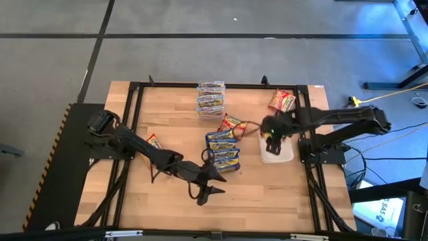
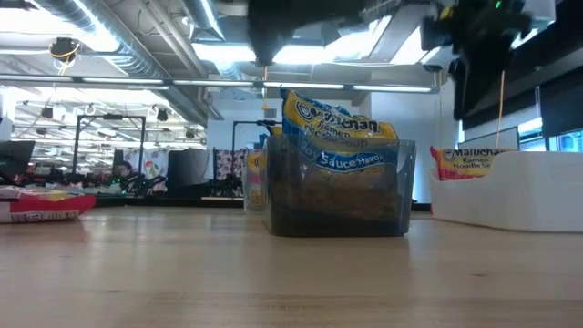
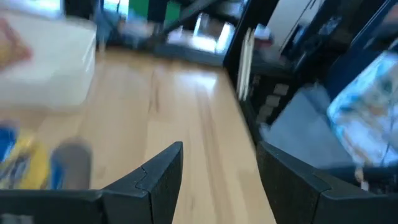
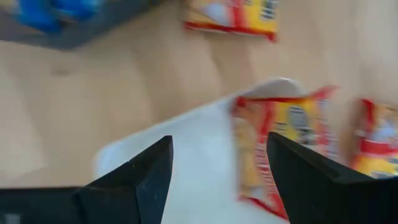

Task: Sort Maruchan noodles
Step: Put the bottom left red noodle pack into the white bin

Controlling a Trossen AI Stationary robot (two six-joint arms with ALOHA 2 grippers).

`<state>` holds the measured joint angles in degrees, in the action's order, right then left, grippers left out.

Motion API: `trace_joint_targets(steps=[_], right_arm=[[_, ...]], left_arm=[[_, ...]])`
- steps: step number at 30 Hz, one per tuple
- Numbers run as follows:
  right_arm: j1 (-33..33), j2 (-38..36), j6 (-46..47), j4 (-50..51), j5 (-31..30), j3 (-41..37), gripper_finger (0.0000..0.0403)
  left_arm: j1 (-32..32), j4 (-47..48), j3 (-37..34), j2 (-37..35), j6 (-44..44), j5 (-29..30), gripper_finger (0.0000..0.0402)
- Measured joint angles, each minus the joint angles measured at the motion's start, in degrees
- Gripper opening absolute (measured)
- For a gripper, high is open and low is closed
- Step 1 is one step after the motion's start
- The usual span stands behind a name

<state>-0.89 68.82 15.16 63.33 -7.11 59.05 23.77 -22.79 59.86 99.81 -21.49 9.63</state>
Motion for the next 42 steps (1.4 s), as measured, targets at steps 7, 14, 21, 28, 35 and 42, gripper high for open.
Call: trace_joint_targets(steps=[7,14,21,28,35,42], right_arm=[[19.14,-0.4,13.53,-7.67,-5.29,-0.73,0.0236],[36.42,0.14,21.11,-27.6,-14.39,-6.91,0.0236],[46.29,4.82,23.36,-40.55,-21.47,-9.86,0.0236],[49.88,11.35,24.33,-44.01,-23.72,-10.19,0.0236],[50.06,14.18,25.43,-43.98,-23.35,-10.19,0.0236],[50.06,14.38,25.54,-43.99,-23.35,-10.19,0.0236]], left_arm=[[0.78,25.26,0.11,-10.38,-10.79,2.94,0.0199],[2.32,65.74,0.04,-18.76,-35.35,9.06,0.0199],[-0.49,96.68,-0.65,-19.56,-59.06,5.7,0.0198],[-8.21,95.18,-9.72,-19.47,-54.98,-6.04,0.0198],[-13.34,92.38,-15.09,-19.49,-46.3,-7.8,0.0198],[-10.92,81.74,-16.6,-19.47,-37.65,-7.91,0.0198]])
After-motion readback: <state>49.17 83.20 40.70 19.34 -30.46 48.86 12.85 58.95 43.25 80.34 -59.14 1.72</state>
